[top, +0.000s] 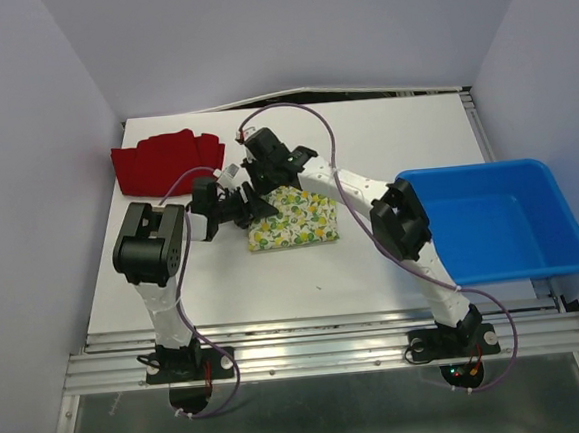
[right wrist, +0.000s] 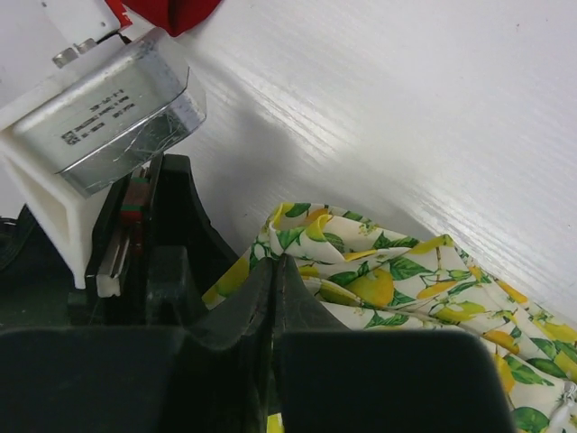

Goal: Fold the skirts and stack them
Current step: Neatly place the folded skirt to the corner

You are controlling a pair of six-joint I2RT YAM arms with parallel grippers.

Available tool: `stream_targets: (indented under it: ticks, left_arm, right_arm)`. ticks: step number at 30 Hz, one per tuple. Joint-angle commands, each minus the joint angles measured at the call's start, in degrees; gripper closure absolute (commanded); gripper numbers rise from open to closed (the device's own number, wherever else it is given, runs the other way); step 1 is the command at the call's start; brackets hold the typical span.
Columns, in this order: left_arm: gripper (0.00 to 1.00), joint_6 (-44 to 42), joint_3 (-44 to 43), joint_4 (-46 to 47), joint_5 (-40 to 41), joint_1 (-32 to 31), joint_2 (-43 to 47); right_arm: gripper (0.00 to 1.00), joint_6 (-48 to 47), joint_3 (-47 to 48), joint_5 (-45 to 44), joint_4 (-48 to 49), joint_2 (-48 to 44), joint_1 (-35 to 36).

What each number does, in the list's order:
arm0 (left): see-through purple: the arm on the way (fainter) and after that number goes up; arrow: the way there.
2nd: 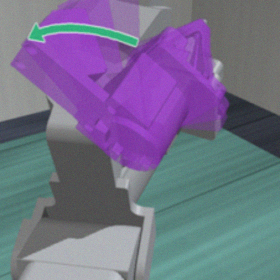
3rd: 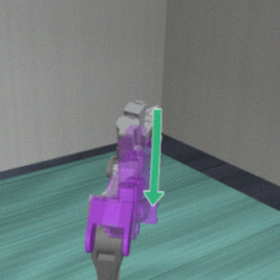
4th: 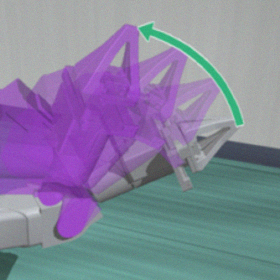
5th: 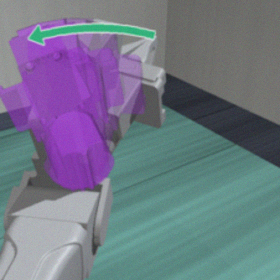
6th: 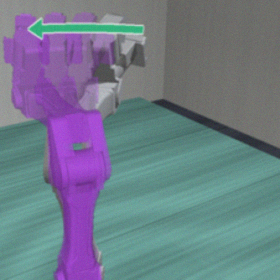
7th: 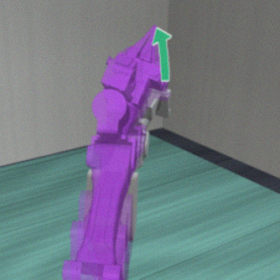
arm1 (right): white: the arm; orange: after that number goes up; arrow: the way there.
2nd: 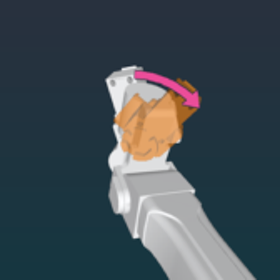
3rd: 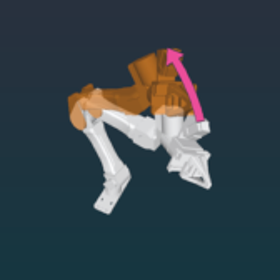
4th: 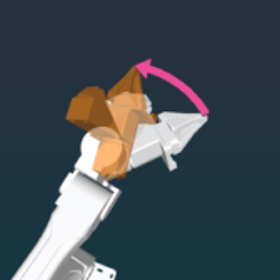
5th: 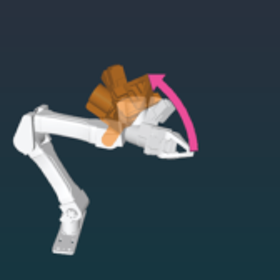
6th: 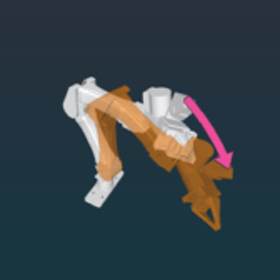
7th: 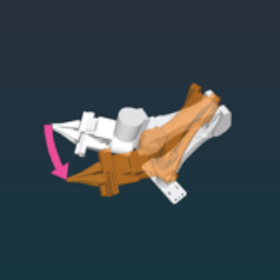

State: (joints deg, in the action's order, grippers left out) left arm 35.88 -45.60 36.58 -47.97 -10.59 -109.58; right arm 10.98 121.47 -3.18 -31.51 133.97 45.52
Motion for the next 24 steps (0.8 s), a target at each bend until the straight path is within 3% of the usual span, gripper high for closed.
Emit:
stream_targets:
  ticks: [1, 3, 4, 5, 6, 7, 9, 10, 13, 17, 24]
  left_arm:
    - [0.47, -1.51, 0.08, -5.98, 5.86, -0.49, -3.36]
    - [0.59, -2.47, -0.10, -7.22, 6.13, -0.48, -2.92]
    - [0.72, -3.26, -0.45, -9.57, 6.30, -0.48, -2.31]
    - [0.79, -4.31, -1.76, -11.42, 7.17, -0.48, -1.96]
    - [0.89, -5.89, -2.90, -14.14, 8.58, -0.57, -1.52]
    - [1.00, -9.65, -5.87, -20.69, 12.77, -0.57, -0.64]
    - [1.00, -13.88, -9.39, -27.05, 16.39, -0.49, -0.28]
    - [1.00, -18.26, -13.77, -33.00, 19.20, -0.48, -0.63]
    - [1.00, -23.12, -20.56, -40.60, 23.42, -0.66, -1.25]
    - [1.00, -30.94, -33.37, -50.80, 30.46, -0.14, -3.44]
    - [1.00, -38.94, -51.06, -59.69, 30.13, 4.43, -7.22]
  right_arm:
    - [0.99, 1.15, 3.16, -1.04, 1.71, -4.16, -0.17]
    - [0.96, 1.15, 3.33, -1.74, 1.80, -4.07, -0.69]
    - [0.88, 0.80, 3.42, -2.96, 1.89, -4.07, -0.69]
    - [0.73, -0.34, 3.51, -3.67, 2.15, -4.24, -0.69]
    - [0.66, -0.96, 3.77, -4.37, 2.06, -4.25, -1.30]
    - [0.47, -1.92, 3.77, -6.21, 2.32, -4.42, -2.09]
    - [0.36, -2.54, 3.60, -8.15, 2.50, -5.29, -3.41]
    - [0.22, -2.63, 3.25, -8.59, 2.50, -6.08, -5.16]
    - [0.00, -3.42, 1.68, -9.30, 2.50, -7.93, -8.07]
    - [0.00, -5.44, -1.67, -10.27, 2.59, -11.53, -12.55]
    - [0.00, -7.20, -8.25, -10.00, 2.50, -17.42, -17.04]
